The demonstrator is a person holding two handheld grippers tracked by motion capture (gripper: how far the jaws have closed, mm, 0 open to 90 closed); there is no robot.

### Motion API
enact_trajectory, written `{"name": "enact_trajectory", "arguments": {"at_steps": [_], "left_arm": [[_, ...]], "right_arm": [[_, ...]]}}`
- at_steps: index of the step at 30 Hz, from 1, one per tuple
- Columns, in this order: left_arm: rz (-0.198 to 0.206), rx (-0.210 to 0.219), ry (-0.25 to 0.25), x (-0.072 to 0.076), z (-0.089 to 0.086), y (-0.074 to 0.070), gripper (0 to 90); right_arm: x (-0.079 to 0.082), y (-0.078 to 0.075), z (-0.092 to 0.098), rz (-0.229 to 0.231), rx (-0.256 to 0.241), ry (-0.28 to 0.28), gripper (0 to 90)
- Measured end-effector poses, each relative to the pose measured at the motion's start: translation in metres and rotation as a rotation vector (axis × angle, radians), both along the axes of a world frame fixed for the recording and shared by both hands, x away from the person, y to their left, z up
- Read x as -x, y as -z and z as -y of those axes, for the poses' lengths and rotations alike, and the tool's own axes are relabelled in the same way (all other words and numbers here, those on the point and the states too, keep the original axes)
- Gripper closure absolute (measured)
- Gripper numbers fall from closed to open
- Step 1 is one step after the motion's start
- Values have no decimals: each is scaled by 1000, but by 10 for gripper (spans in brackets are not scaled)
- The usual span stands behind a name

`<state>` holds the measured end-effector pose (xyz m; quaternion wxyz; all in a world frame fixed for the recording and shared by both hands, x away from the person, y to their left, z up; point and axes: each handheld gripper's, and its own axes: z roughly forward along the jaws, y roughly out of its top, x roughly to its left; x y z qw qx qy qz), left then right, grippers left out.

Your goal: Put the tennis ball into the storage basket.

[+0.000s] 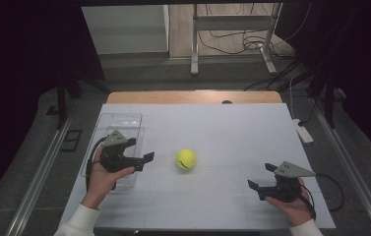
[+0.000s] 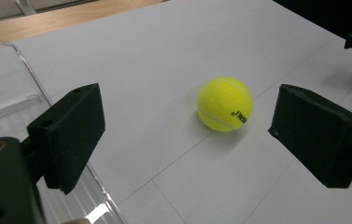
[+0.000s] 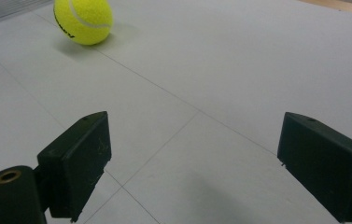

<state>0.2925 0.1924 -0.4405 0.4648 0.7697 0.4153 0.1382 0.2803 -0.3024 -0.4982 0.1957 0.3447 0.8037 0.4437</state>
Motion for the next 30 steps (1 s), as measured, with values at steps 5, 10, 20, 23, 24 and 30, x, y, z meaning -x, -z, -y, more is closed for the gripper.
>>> {"name": "enact_trajectory", "arguments": {"at_steps": [5,10,20,23,24,30], "left_arm": [[1,-2,13,-3,5,-3,111],[-5,-5,27,-8,10,-4,110],[-20,-10,43,-16,17,-4,109],[-28,-14,49,-18,20,-3,109],[-34,-15,49,-19,21,-3,109],[-47,-23,62,-24,27,-2,109]], "right_arm": [[0,0,0,-2,1,-1,102],[-1,1,0,-4,5,0,102],[-1,1,0,-4,7,0,102],[-1,1,0,-4,7,-1,102],[-1,1,1,-4,10,0,102],[-1,2,1,-6,12,1,102]]}}
